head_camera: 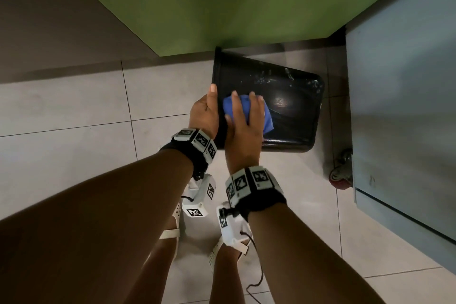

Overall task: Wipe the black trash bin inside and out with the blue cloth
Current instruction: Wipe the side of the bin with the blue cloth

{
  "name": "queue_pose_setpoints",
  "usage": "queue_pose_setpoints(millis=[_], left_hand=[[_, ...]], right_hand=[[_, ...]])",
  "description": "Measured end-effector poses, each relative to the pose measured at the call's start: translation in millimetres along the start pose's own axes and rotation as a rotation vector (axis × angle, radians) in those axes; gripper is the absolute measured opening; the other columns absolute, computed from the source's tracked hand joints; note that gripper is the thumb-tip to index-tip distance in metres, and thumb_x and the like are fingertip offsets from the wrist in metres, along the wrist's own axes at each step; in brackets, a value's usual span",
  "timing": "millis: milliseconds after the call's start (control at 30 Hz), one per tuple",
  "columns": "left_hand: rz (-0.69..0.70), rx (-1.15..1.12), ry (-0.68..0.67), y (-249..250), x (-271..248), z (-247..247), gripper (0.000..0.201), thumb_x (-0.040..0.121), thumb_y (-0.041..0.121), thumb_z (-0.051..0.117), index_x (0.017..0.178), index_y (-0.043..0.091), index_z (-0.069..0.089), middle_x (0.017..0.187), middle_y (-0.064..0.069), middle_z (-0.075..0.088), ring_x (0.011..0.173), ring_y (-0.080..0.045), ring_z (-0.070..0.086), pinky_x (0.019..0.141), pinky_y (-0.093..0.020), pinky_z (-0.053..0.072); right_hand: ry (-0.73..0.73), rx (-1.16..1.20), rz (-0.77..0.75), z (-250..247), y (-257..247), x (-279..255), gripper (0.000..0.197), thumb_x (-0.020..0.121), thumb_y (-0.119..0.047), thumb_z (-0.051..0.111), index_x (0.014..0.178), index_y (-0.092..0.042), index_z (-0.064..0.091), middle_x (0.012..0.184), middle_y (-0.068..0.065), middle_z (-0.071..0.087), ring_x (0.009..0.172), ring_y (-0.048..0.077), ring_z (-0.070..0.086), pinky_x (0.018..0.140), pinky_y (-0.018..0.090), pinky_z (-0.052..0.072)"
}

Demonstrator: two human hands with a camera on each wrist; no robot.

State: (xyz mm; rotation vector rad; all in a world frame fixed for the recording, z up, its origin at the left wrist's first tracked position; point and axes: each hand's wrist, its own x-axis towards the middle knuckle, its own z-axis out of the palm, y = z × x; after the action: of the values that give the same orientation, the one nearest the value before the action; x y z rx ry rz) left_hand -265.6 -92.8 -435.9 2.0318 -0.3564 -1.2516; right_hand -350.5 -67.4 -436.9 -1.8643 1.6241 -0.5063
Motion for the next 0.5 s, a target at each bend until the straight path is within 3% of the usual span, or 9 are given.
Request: queue_pose_setpoints(millis=[67,100,200,300,367,433,500], left_hand=[[0.015,0.008,0.005,-0.5,0.3,-0.8,0.046,0.098,0.043,0.03,0.07,0.016,0.055,0.073,0.0,0.06,0.076,-0.019,0.057,0.062,-0.018,0.044],[0.02,0.013,0.004,-0.8,0.0,-1.0,0.047,0.098,0.043,0.029,0.071,0.015,0.054,0.073,0.0,0.059,0.076,-0.018,0.056,0.059,-0.016,0.042],[0.024,0.028,-0.026,0.1,-0.5,-1.9,0.048,0.098,0.045,0.027,0.086,0.012,0.059,0.081,0.003,0.06,0.076,-0.01,0.056,0.059,-0.01,0.039],[0.021,0.024,-0.029,0.8,0.9,-1.1,0.048,0.097,0.046,0.026,0.083,0.013,0.059,0.075,0.008,0.058,0.071,-0.001,0.053,0.06,-0.011,0.038],[0.02,0.031,-0.017,1.0,0.4,0.0,0.049,0.097,0.046,0.026,0.079,0.013,0.057,0.073,0.008,0.057,0.07,-0.002,0.053,0.061,-0.013,0.039],[0.014,0.03,-0.009,0.5,0.1,0.0,0.049,0.097,0.046,0.026,0.083,0.011,0.058,0.076,0.006,0.058,0.071,-0.004,0.053,0.063,-0.015,0.04],[0.01,0.021,-0.006,0.9,-0.1,-0.6,0.049,0.098,0.046,0.027,0.086,0.011,0.059,0.083,0.001,0.061,0.077,-0.012,0.056,0.071,-0.02,0.042]], right_hand=[[-0.028,0.04,-0.018,-1.9,2.6,12.3,0.039,0.091,-0.022,0.038,0.127,-0.008,0.047,0.137,0.026,0.038,0.13,0.044,0.03,0.094,0.059,0.042],[-0.043,0.057,0.036,-6.7,10.0,24.4,0.039,0.092,-0.018,0.04,0.129,-0.009,0.046,0.139,0.026,0.037,0.131,0.046,0.029,0.098,0.06,0.038],[0.014,-0.021,0.285,-28.6,46.6,52.4,0.045,0.098,-0.023,0.036,0.141,-0.032,0.026,0.154,0.01,0.012,0.141,0.031,0.014,0.1,0.05,0.043],[0.077,-0.008,0.441,-53.5,72.3,50.7,0.047,0.098,-0.027,0.037,0.141,-0.036,0.022,0.154,0.005,0.007,0.139,0.027,0.021,0.098,0.032,0.041],[0.118,0.027,0.52,-58.8,78.6,33.4,0.046,0.098,-0.03,0.036,0.142,-0.035,0.023,0.154,0.007,0.008,0.138,0.029,0.022,0.106,0.038,0.034],[0.189,0.008,0.494,-52.0,76.5,9.5,0.046,0.097,-0.025,0.038,0.142,-0.031,0.025,0.153,0.011,0.011,0.139,0.032,0.021,0.11,0.048,0.031],[0.206,0.007,0.417,-35.3,66.1,-11.5,0.046,0.096,-0.019,0.041,0.14,-0.025,0.03,0.152,0.015,0.014,0.14,0.03,0.018,0.112,0.045,0.029]])
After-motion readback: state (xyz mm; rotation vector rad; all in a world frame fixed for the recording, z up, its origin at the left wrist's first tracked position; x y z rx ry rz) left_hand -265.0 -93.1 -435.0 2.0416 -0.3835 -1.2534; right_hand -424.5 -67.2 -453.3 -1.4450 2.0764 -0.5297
